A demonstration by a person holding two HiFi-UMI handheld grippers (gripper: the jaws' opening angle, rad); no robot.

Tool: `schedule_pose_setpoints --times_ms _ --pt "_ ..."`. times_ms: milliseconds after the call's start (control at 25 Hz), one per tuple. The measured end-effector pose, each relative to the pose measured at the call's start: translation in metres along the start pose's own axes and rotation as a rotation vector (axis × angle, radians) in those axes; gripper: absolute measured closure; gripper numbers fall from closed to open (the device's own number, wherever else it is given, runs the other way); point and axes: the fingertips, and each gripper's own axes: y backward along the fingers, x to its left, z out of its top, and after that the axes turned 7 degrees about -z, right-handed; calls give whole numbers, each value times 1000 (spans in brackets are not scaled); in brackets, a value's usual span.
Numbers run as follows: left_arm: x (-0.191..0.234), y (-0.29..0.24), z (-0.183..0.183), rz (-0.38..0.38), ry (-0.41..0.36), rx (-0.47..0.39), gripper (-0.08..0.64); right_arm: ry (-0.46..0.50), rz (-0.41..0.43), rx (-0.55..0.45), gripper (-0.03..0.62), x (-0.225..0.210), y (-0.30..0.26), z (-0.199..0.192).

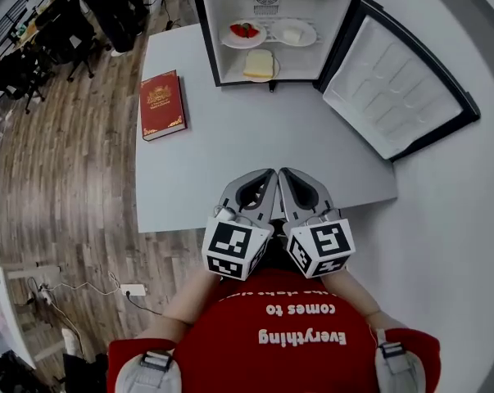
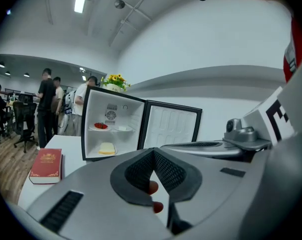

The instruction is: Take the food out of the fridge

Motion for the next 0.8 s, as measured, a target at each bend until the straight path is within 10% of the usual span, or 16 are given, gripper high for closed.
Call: schedule_pose_setpoints --times_ms 480,800 --pt "93 -53 -15 30 39 86 558 15 46 176 580 -15 -108 -21" --pt "161 -94 -31 49 21 147 558 -360 128 378 509 -54 -217 -65"
